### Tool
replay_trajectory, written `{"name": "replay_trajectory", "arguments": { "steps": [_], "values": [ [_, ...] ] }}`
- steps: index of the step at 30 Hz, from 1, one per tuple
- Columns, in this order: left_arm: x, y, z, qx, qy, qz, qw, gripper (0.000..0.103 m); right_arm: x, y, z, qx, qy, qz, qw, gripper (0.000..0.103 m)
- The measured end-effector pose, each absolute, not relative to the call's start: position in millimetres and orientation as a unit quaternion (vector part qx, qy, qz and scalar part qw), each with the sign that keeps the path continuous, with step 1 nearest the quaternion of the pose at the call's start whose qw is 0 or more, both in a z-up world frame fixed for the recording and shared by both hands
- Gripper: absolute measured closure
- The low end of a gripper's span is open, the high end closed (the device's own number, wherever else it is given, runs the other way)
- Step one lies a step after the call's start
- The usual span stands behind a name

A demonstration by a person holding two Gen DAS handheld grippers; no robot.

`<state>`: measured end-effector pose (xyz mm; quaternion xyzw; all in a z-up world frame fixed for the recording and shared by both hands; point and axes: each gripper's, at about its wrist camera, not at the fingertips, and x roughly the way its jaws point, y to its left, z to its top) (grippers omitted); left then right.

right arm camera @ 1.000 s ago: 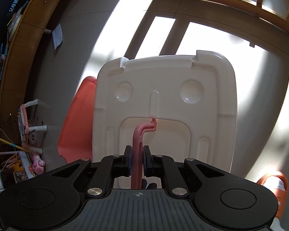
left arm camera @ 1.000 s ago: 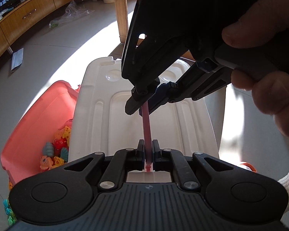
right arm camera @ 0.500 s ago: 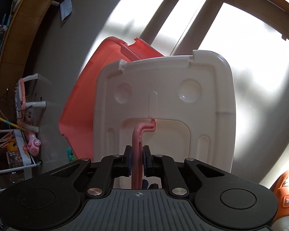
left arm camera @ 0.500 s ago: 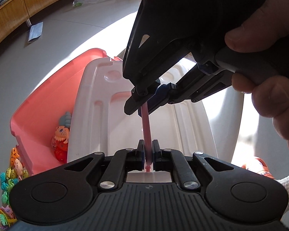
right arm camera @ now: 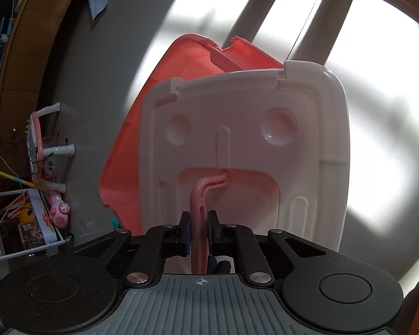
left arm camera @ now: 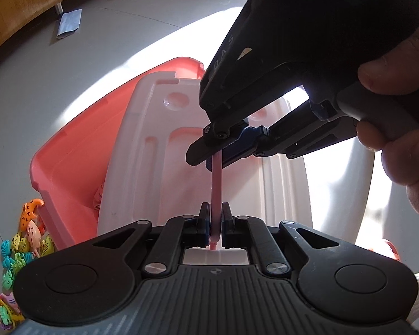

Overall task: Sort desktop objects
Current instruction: 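Lower the lid onto the pink bin rim and open the right gripper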

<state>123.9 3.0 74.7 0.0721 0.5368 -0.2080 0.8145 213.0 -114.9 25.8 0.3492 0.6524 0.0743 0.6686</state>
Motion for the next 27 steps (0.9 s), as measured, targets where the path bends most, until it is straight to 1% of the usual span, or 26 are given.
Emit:
{"name": "replay_trajectory", "arguments": {
  "steps": [16,27],
  "values": [
    [148.4,25.2,77.7,0.081,0.556,-0.181,0.807,0.092,228.5,-91.7,17.6,0.397,0.631,0.03,0.666,0.091],
    [147.9,38.0,88.6,0.084,0.558,-0.177,0.806,0.09,222.5,-85.0,4.5,0.477,0.6,-0.005,0.642,0.09]
  ]
}}
